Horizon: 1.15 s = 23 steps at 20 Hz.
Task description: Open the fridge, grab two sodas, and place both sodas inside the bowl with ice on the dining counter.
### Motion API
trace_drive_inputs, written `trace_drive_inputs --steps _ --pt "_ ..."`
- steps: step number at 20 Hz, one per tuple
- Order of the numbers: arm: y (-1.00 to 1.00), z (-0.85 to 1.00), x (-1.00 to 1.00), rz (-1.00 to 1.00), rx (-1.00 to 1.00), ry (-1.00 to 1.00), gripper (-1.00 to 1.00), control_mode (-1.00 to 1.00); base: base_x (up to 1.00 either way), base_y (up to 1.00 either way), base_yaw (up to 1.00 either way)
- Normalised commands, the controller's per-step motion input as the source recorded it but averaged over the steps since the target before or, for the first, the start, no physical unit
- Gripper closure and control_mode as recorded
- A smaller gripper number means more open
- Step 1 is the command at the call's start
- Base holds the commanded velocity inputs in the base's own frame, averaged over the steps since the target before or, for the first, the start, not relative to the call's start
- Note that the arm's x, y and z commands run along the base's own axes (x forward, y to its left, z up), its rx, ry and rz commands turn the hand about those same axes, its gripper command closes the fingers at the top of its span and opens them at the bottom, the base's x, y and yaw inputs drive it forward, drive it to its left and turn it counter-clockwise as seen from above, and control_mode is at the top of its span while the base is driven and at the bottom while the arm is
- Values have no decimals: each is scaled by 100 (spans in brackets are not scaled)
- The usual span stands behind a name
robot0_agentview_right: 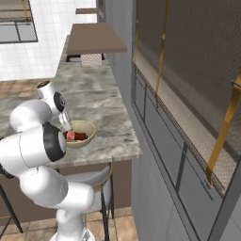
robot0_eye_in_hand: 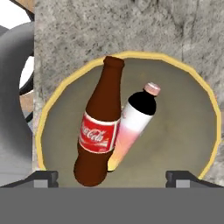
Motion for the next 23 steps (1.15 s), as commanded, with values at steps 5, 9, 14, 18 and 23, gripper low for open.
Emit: trace_drive_inputs --steps 5,9,14,18,23 --pt "0 74 -23 2 0 -10 -100 -100 0 0 0" --pt "0 81 -36 0 0 -7 -100 -100 0 0 0" --pt "-1 82 -47 0 0 -3 -100 -100 0 0 0" --pt "-16 51 -69 0 1 -2 -100 -100 0 0 0" --pt "-36 4 -75 -1 9 -8 -100 -100 0 0 0"
